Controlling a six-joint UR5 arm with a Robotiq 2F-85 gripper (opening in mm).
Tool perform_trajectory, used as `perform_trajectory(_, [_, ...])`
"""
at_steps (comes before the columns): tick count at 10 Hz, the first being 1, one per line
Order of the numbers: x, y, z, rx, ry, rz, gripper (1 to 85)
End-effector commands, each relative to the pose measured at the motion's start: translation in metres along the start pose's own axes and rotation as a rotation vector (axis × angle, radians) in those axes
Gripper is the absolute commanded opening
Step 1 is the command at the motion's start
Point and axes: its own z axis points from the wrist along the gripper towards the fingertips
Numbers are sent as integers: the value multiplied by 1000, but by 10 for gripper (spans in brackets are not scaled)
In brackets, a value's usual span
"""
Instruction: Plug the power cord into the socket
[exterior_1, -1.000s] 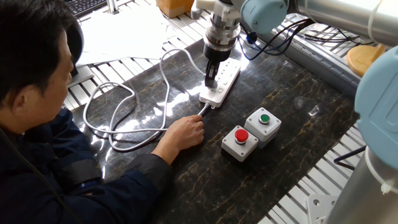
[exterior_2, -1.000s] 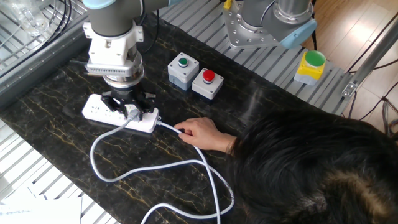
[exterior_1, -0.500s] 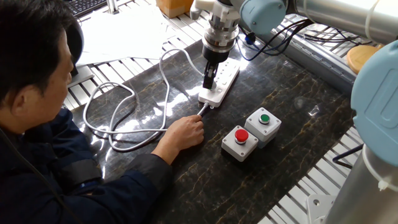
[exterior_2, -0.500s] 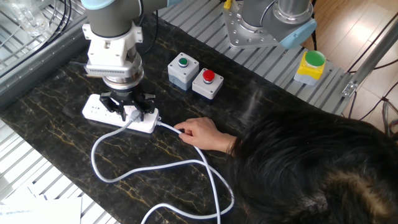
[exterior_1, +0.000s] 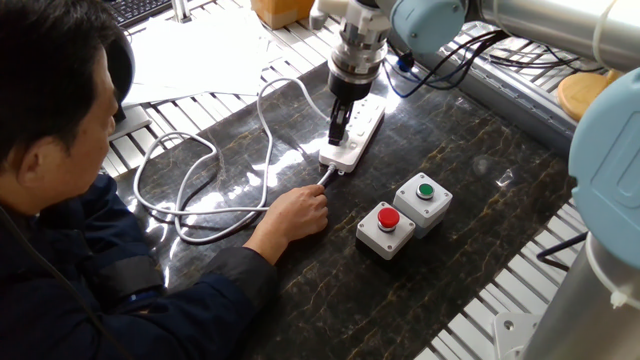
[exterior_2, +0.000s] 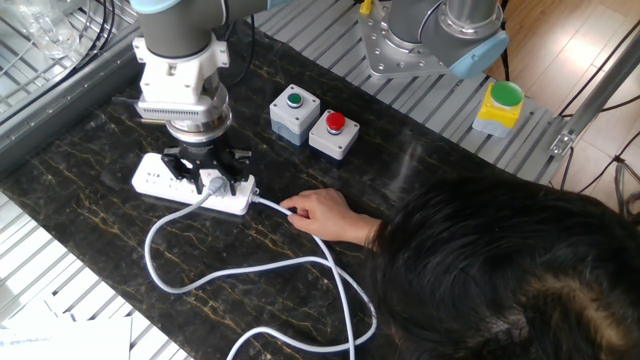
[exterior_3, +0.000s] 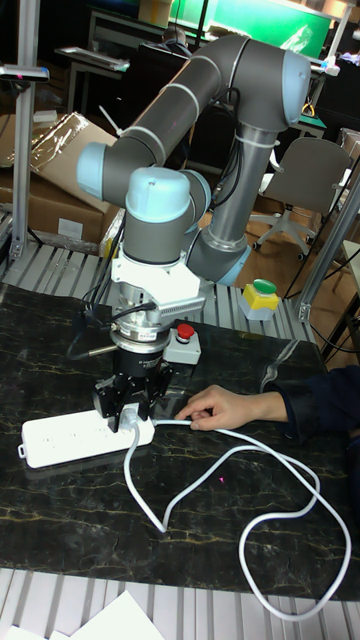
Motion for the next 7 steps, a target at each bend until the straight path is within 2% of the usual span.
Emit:
perform_trajectory(1, [-1,1,-3,-8,-7,11,530])
perform_trajectory(3, [0,2,-5,-11,-3,22,537])
perform_trajectory(5, [0,2,-21,1,10,66,537])
perform_trajectory(7, [-4,3,-35,9,-6,149,510])
